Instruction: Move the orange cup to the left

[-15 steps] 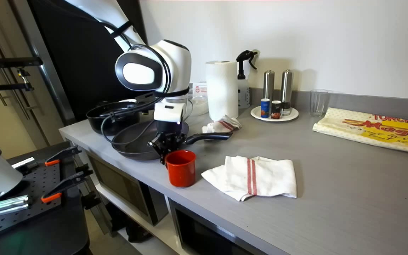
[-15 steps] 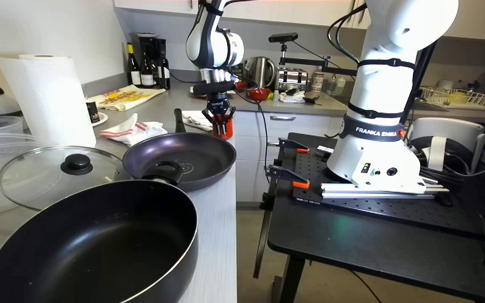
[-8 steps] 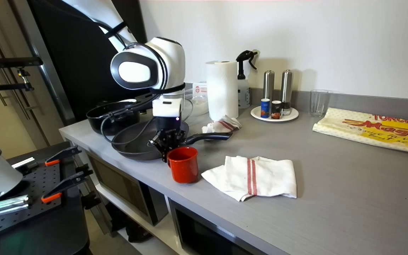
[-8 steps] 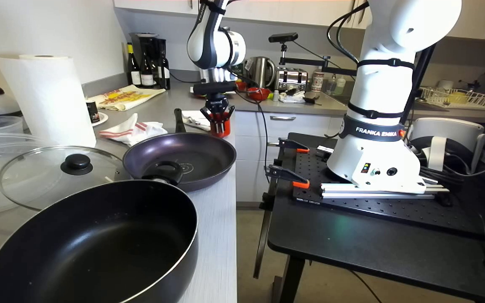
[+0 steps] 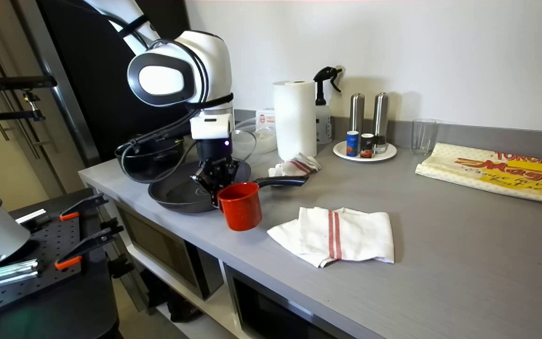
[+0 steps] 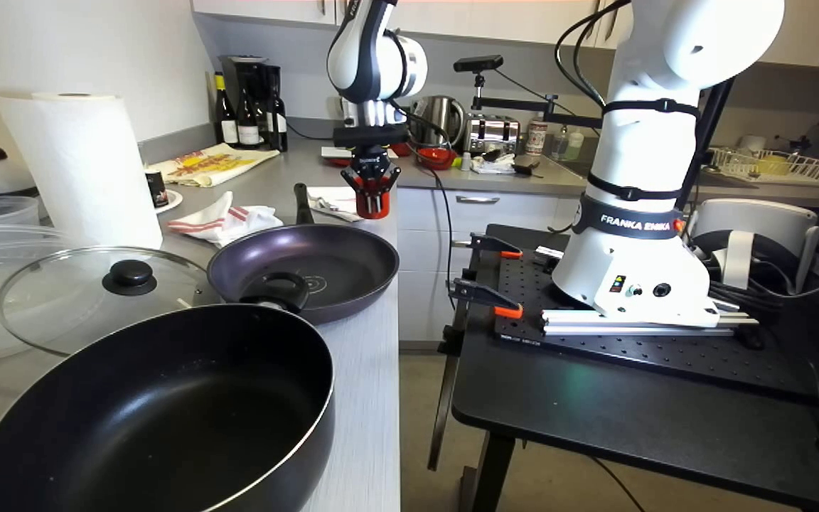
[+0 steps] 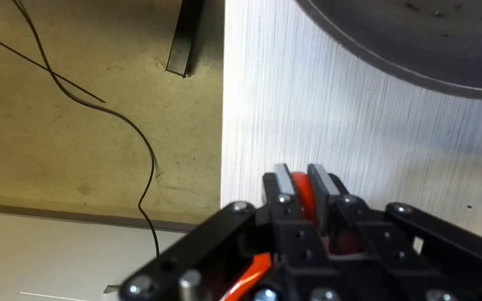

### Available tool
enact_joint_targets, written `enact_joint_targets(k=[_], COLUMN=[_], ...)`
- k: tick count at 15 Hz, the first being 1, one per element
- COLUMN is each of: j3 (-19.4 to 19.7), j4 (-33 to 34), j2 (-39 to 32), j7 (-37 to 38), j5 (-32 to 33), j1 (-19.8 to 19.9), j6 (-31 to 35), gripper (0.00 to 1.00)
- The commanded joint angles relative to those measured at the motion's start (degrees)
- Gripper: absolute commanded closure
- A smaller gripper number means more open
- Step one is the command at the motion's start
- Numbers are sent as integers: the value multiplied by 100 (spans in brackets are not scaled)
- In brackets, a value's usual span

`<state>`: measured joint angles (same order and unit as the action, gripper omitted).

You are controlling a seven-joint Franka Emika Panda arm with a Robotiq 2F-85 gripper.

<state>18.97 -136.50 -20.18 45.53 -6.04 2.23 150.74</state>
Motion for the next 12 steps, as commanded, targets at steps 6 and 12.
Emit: enact_joint_targets(k=[6,12], j3=[107,-193], j4=[-477,-176], j2=[1044,1397], j7=[564,755], j5=[1125,1753], j1=[-143,-82], j6=[-29,-513], gripper=[96,96])
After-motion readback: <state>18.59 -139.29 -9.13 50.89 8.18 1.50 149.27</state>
